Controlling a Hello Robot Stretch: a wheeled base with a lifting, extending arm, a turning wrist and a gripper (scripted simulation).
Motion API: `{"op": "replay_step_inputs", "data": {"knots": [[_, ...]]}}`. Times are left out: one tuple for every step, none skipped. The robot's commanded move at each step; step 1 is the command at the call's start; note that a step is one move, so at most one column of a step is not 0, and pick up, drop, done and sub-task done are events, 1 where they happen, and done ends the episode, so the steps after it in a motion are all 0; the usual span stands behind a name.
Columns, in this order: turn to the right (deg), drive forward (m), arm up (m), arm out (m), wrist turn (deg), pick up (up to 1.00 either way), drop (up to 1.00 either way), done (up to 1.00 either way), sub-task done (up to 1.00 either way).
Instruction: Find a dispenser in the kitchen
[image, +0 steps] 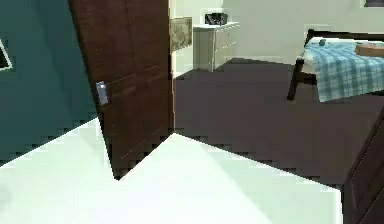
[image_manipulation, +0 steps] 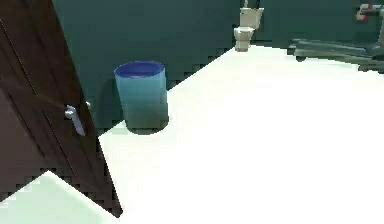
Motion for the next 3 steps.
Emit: {"op": "replay_step_inputs", "data": {"knots": [[42.0,0.0,0.0,0.0,0.0,0.0,0.0,0.0,0.0],[0.0,0.6,0.0,0.0,0.0,0.0,0.0,0.0,0.0],[-27.0,0.0,0.0,0.0,0.0,0.0,0.0,0.0,0.0]]}}
